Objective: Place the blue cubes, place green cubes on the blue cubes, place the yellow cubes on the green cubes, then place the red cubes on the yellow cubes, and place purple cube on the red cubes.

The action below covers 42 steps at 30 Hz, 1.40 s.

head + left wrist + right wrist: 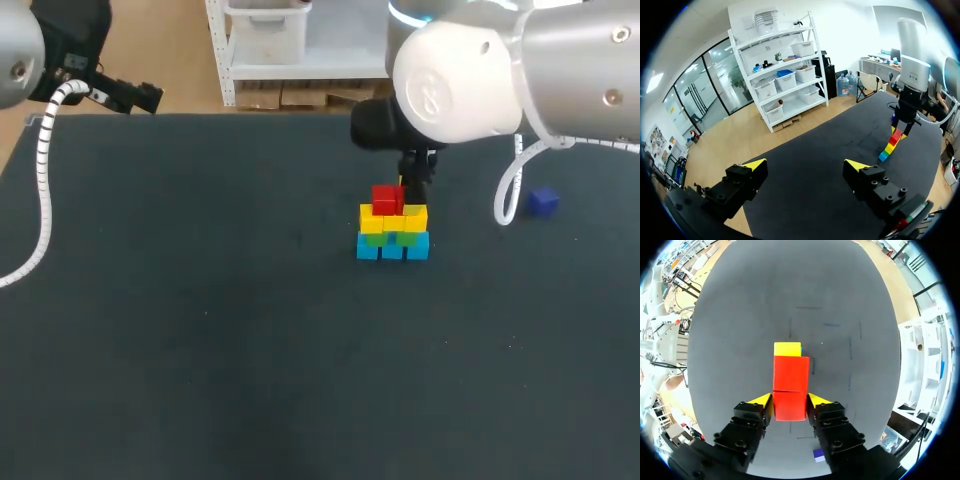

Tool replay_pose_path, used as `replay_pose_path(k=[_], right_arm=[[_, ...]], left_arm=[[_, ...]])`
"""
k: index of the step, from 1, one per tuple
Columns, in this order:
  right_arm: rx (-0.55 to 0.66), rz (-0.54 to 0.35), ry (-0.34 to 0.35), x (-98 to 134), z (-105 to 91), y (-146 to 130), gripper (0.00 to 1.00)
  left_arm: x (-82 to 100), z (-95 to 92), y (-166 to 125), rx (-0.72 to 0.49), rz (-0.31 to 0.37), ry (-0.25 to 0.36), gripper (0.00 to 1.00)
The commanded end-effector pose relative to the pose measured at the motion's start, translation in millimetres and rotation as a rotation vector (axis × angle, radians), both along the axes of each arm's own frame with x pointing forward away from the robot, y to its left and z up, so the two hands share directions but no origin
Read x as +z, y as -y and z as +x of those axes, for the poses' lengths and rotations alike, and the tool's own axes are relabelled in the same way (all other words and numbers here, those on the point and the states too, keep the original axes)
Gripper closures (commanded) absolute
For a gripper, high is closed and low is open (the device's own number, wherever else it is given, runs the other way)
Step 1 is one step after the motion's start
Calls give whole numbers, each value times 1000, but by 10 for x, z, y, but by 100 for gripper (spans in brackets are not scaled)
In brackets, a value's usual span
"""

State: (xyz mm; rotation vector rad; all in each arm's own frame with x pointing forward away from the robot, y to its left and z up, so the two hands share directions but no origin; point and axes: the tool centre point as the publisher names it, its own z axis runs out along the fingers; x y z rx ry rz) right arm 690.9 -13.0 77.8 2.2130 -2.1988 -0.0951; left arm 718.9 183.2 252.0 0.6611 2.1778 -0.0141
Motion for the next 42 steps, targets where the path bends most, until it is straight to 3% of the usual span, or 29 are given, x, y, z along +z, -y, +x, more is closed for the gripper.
replay_pose_path(k=[1, 2, 3, 6, 12, 17, 23, 42], right_arm=[[1, 2, 4, -5, -9, 2, 52], [1, 2, 4, -4, -11, 2, 42], [1, 2, 5, -3, -12, 3, 25], [-2, 5, 5, 6, -17, 7, 0], [-35, 34, 12, 118, -19, 87, 0], [-141, 69, 71, 361, 74, 354, 0], [-256, 71, 104, 464, 176, 665, 0], [-639, -33, 95, 184, 555, 1312, 0]], left_arm=[[-6, 11, -7, -3, -3, 1, 0], [-6, 11, -7, -3, -3, 1, 0], [-6, 11, -7, -3, -3, 1, 0], [-6, 11, -7, -3, -3, 1, 0], [-6, 11, -7, -3, -3, 1, 0], [-6, 11, -7, -3, -3, 1, 0], [-6, 11, -7, -3, -3, 1, 0], [-6, 11, -7, -3, -3, 1, 0]])
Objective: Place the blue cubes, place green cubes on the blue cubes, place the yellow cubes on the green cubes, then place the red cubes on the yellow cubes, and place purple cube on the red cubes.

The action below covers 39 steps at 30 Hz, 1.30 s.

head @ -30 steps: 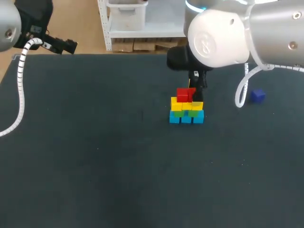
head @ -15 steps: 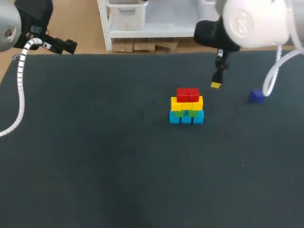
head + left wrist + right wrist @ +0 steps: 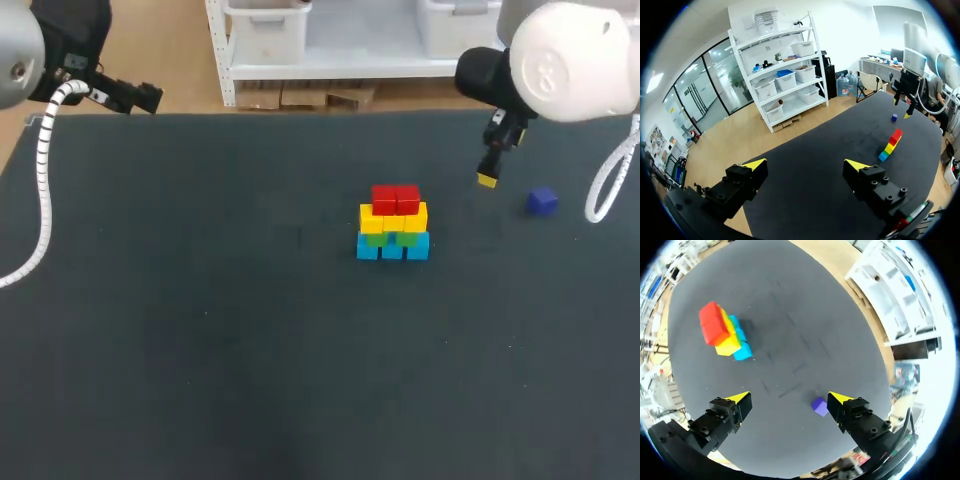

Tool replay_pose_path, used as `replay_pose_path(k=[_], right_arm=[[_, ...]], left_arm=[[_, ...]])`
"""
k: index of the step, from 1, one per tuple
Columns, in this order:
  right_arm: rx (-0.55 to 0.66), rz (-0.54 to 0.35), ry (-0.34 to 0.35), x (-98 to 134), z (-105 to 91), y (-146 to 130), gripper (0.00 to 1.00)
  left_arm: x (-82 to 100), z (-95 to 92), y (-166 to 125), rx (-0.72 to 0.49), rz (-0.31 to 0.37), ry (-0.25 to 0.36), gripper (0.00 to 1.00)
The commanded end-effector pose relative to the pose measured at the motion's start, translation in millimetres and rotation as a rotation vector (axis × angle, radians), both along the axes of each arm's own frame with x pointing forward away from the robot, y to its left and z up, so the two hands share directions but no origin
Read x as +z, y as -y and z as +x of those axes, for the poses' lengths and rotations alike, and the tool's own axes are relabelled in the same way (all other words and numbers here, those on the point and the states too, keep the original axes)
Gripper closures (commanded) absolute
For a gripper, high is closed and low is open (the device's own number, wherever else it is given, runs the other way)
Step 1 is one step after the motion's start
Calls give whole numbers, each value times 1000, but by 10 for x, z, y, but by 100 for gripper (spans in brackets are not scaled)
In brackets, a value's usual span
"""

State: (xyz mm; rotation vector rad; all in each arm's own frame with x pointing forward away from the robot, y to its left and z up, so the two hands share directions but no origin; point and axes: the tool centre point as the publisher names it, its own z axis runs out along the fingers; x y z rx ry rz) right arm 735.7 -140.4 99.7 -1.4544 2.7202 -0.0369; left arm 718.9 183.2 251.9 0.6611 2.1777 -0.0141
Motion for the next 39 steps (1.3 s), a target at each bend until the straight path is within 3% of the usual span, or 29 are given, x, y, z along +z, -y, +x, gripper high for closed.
replay_pose_path(k=[1, 6, 10, 21, 39], right_arm=[[-67, 5, -16, -46, 120, 78, 0], [-232, 62, -36, -141, 184, 320, 0], [-289, 73, -49, -199, 200, 439, 0], [-365, 46, -119, -494, 249, 709, 0], [-402, 46, -211, -878, 293, 782, 0]], left_arm=[[-5, 11, -7, -3, -3, 1, 0], [-5, 11, -7, -3, -3, 1, 0], [-5, 11, -7, -3, -3, 1, 0], [-5, 11, -7, -3, -3, 1, 0], [-5, 11, -7, -3, -3, 1, 0]])
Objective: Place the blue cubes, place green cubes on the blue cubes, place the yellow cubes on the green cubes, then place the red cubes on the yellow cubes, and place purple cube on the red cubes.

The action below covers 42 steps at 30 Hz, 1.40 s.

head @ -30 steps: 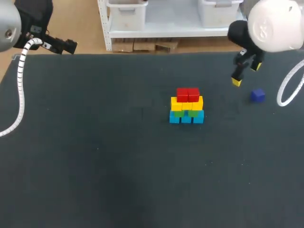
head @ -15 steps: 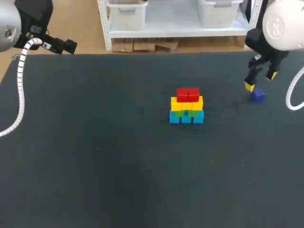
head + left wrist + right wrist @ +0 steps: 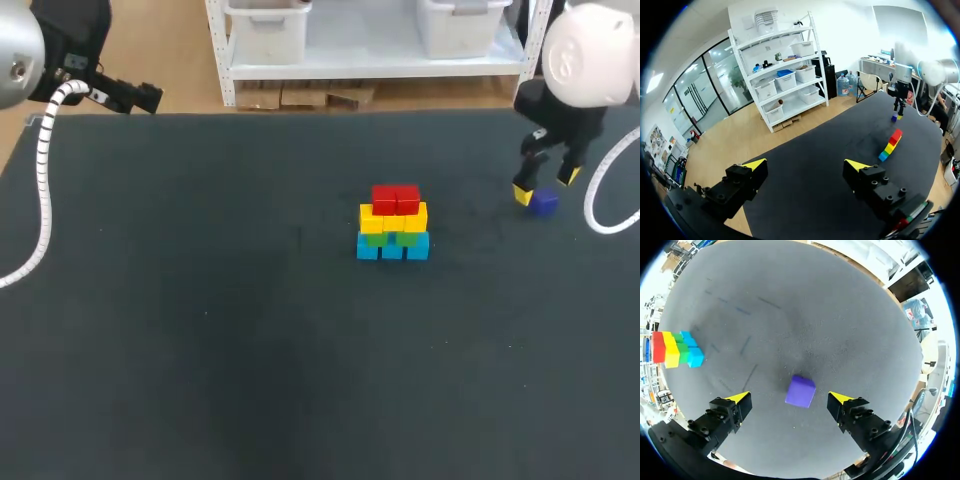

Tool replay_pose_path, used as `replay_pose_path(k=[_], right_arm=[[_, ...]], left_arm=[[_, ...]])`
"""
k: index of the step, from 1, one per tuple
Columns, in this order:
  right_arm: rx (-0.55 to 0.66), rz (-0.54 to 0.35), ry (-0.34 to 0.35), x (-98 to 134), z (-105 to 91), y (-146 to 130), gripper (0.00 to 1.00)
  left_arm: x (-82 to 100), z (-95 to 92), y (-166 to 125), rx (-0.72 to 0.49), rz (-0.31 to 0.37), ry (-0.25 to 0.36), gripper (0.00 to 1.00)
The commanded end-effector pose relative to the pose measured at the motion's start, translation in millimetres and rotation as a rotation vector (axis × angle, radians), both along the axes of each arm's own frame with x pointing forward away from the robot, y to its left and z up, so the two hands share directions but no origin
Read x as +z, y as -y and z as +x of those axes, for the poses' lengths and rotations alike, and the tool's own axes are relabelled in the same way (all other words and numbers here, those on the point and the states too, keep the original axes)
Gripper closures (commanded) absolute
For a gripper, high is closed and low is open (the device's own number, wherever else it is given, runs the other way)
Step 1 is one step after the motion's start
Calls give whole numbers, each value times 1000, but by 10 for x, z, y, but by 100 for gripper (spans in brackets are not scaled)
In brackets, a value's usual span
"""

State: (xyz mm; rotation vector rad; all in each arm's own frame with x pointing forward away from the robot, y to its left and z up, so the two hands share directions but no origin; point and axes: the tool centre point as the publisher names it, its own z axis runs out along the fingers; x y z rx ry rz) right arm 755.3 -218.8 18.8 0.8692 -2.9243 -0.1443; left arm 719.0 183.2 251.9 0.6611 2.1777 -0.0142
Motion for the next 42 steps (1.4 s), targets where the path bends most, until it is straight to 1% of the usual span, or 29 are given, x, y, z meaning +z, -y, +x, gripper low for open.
replay_pose_path(k=[1, 15, 17, 18, 20, 22, 23, 25, 29, 31, 32, 34, 37, 38, 39, 40, 42], right_arm=[[0, 3, -29, -82, 98, 1, 0], [-11, 3, -58, -225, 105, 22, 0], [-11, -8, -63, -238, 104, 22, 3], [-12, -17, -64, -247, 104, 24, 6], [-10, -18, -64, -254, 104, 24, 19], [-12, -27, -66, -259, 103, 26, 36], [-12, -28, -66, -260, 103, 27, 38], [-12, -34, -67, -264, 103, 29, 50], [-13, -43, -67, -269, 103, 35, 62], [-10, -51, -68, -268, 104, 39, 66], [-7, -55, -68, -267, 104, 41, 71], [-4, -59, -60, -246, 97, 48, 78], [20, -60, -36, -165, 84, 32, 90], [31, -53, -28, -127, 81, 23, 92], [46, -46, -19, -86, 77, 14, 97], [63, -37, -8, -38, 73, 3, 100], [104, -28, 11, 69, 60, -24, 100]], left_arm=[[-5, 11, -7, -3, -3, 1, 0], [-5, 11, -7, -3, -3, 1, 0], [-5, 11, -7, -3, -3, 1, 0], [-5, 11, -7, -3, -3, 1, 0], [-5, 11, -7, -3, -3, 1, 0], [-5, 11, -7, -3, -3, 1, 0], [-5, 11, -7, -3, -3, 1, 0], [-5, 11, -7, -3, -3, 1, 0], [-5, 11, -7, -3, -3, 1, 0], [-5, 11, -7, -3, -3, 1, 0], [-5, 11, -7, -3, -3, 1, 0], [-5, 11, -7, -3, -3, 1, 0], [-5, 11, -7, -3, -3, 1, 0], [-5, 11, -7, -3, -3, 1, 0], [-5, 11, -7, -3, -3, 1, 0], [-5, 11, -7, -3, -3, 1, 0], [-5, 11, -7, -3, -3, 1, 0]])
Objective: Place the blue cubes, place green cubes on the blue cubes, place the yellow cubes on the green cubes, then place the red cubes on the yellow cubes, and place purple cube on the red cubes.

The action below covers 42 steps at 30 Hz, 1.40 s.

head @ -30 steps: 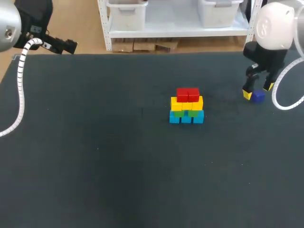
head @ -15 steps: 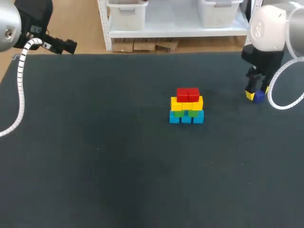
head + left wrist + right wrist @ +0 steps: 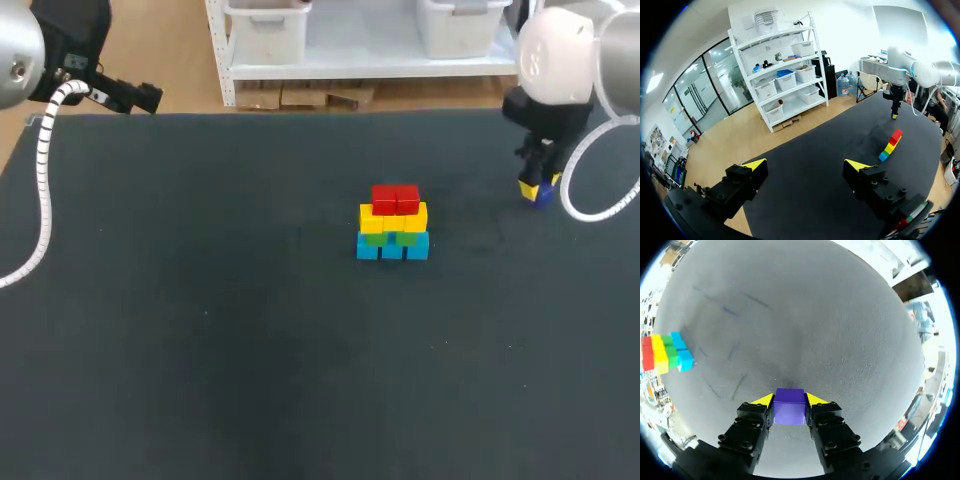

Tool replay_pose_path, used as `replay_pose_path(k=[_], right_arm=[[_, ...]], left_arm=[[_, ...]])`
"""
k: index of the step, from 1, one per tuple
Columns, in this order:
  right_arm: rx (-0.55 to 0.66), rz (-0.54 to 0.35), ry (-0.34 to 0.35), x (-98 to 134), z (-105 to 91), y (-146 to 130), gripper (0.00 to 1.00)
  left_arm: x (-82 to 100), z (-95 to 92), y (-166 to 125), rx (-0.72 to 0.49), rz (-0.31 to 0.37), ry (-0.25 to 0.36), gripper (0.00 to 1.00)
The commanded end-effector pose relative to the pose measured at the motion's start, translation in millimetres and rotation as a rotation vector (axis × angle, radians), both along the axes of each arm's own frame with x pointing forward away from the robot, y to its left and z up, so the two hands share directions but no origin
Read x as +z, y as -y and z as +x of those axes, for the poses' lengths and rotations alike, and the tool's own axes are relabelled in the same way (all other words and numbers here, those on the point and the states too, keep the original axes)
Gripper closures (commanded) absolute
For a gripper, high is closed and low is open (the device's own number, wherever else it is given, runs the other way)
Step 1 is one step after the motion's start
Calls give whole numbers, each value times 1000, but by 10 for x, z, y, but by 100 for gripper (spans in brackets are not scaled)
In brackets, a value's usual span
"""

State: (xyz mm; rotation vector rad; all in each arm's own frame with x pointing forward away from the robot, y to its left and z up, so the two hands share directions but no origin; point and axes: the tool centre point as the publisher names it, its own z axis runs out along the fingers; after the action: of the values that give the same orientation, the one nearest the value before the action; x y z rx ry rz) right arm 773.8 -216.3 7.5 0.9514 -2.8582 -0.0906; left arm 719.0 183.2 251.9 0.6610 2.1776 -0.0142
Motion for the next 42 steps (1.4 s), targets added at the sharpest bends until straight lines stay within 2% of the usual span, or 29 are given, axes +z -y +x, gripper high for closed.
replay_pose_path(k=[1, 10, 16, 19, 23, 31, 42], right_arm=[[62, 17, 46, 246, -135, -20, 100], [329, -21, 161, 861, -276, -323, 100], [507, -22, 235, 1171, -426, -617, 100], [598, -26, 254, 1323, -460, -773, 100], [719, -43, 246, 1505, -449, -973, 100], [882, -81, 227, 1696, -522, -1414, 100], [937, -81, 195, 1649, -716, -1792, 100]], left_arm=[[-5, 11, -7, -3, -3, 1, 0], [-5, 11, -7, -3, -3, 1, 0], [-5, 11, -7, -3, -3, 1, 0], [-5, 11, -7, -3, -3, 1, 0], [-5, 11, -7, -3, -3, 1, 0], [-5, 11, -7, -3, -3, 1, 0], [-5, 11, -7, -3, -3, 1, 0]])
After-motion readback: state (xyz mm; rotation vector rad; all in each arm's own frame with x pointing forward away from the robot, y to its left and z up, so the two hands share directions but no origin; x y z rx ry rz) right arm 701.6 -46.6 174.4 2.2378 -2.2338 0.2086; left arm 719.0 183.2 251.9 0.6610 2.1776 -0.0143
